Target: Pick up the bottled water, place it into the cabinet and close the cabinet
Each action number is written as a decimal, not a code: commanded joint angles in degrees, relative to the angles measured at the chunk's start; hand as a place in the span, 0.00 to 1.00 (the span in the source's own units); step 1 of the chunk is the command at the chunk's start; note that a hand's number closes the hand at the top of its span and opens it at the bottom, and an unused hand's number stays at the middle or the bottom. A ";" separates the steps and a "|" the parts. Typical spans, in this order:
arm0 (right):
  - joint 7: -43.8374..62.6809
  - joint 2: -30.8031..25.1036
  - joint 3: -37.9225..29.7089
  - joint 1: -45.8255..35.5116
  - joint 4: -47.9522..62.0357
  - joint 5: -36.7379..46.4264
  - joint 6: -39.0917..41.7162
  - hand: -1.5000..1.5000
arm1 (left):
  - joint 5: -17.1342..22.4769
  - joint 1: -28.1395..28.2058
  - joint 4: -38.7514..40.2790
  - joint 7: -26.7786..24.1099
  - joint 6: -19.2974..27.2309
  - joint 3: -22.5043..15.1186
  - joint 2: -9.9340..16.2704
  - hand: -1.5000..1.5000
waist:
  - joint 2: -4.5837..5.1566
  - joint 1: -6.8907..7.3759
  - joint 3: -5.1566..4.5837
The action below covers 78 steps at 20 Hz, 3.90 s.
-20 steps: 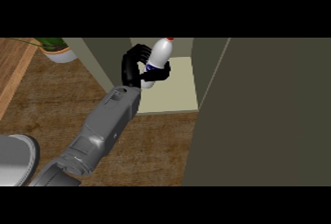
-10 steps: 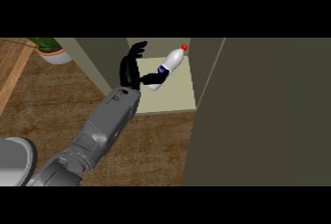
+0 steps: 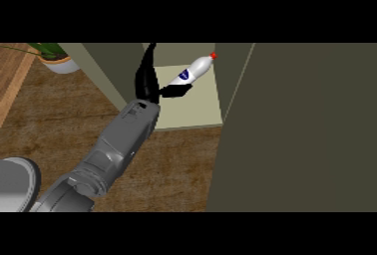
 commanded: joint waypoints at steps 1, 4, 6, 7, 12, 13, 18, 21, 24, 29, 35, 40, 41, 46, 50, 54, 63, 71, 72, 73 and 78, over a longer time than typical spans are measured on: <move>1.77 -1.80 1.24 2.09 -5.37 1.26 0.44 0.00 | 0.30 0.87 0.93 0.05 -0.45 0.88 1.36 0.00 | 0.17 0.04 -0.04; 1.01 -2.77 2.02 2.52 -6.15 1.49 1.04 0.00 | 1.37 2.87 -2.22 -4.37 -2.37 2.09 -0.14 0.00 | -0.03 0.26 -0.05; 1.46 -0.88 2.03 1.35 -5.33 1.92 -0.28 0.00 | 1.35 1.88 -3.51 -6.14 -6.43 2.37 1.11 0.00 | 0.00 0.49 -0.09; 1.93 -1.91 2.19 1.30 -5.08 2.16 0.24 0.00 | 2.65 2.50 -6.05 -8.85 -8.09 3.58 -0.10 0.00 | -0.13 0.62 -0.13; 0.69 -0.57 3.85 1.79 -2.75 1.89 -0.64 0.00 | 6.30 5.74 -10.66 -15.16 -19.77 5.07 -0.14 1.00 | -0.69 1.45 -0.07; 1.77 -2.56 0.38 2.34 -5.70 0.17 -0.32 0.00 | 6.45 6.76 -10.81 -16.65 -22.08 5.95 -0.14 1.00 | -0.64 2.06 -0.04; 1.46 -1.66 1.83 2.16 -3.82 1.38 -0.88 0.00 | 11.96 4.96 -14.18 -14.32 -26.96 3.59 -0.15 1.00 | -1.16 1.79 0.01; 2.78 -1.53 2.59 2.16 -5.17 3.78 -2.02 0.00 | 12.55 6.07 -16.26 -11.99 -31.93 2.48 -0.15 1.00 | -1.47 3.22 0.01; 3.34 -2.05 4.76 2.90 -5.23 7.13 -3.47 0.00 | 14.87 12.13 -19.58 -12.98 -36.51 -0.42 -0.15 1.00 | -1.86 3.63 -0.04; 1.96 -4.34 2.05 2.92 -5.50 5.72 -3.85 0.00 | 17.48 20.24 -29.68 -9.64 -41.50 -6.40 -0.14 1.00 | -2.20 4.70 0.03; 3.36 -7.26 -1.68 3.05 -7.19 2.24 -4.15 0.00 | 18.72 31.47 -45.55 -6.96 -40.16 -8.38 0.75 1.00 | -2.67 6.97 0.10; 3.66 -7.32 0.74 1.56 -5.96 3.29 -3.82 0.00 | 19.96 42.27 -62.66 0.22 -39.58 -12.42 3.32 1.00 | -2.51 7.06 0.07; 3.65 -8.77 -0.22 1.57 -5.85 2.31 -2.97 0.00 | 18.69 46.34 -65.04 -1.13 -37.80 -13.94 3.08 1.00 | -2.48 7.24 0.09; 5.85 -10.80 3.37 -1.06 -6.86 1.77 1.15 1.00 | 17.67 59.64 -80.91 0.66 -36.72 -18.26 6.63 1.00 | -1.99 6.36 0.04; 7.28 -6.49 7.25 -7.15 -3.19 -1.70 4.37 1.00 | 20.63 67.11 -91.34 3.35 -39.19 -17.68 11.95 1.00 | -1.86 7.72 0.01; 10.12 -5.71 10.79 -7.37 -6.93 -1.55 5.34 1.00 | 18.37 77.25 -100.25 1.40 -37.70 -19.59 15.08 1.00 | -2.05 6.88 -0.01; 22.71 6.82 8.28 -21.93 0.27 0.80 3.66 1.00 | 23.72 90.82 -112.58 -0.04 -42.76 -12.92 23.33 1.00 | -1.80 6.92 -0.19; 32.95 23.38 -1.54 -40.22 14.01 2.53 4.01 1.00 | 27.85 101.14 -113.57 -6.02 -50.93 -6.88 26.38 1.00 | -1.37 6.27 -0.06; 33.83 23.43 -5.00 -41.92 14.69 0.77 3.68 1.00 | 29.61 101.32 -112.01 -6.53 -53.27 -4.41 27.88 1.00 | -1.29 6.51 -0.08; 33.23 23.47 -5.31 -41.48 15.90 0.33 2.84 1.00 | 28.36 106.10 -116.03 -6.77 -52.53 -6.24 27.51 1.00 | -1.36 6.74 -0.02; 29.26 23.74 -15.02 -50.12 27.19 -7.19 5.20 1.00 | 30.14 104.69 -113.58 -6.28 -55.36 -2.77 27.90 1.00 | -1.07 6.22 0.02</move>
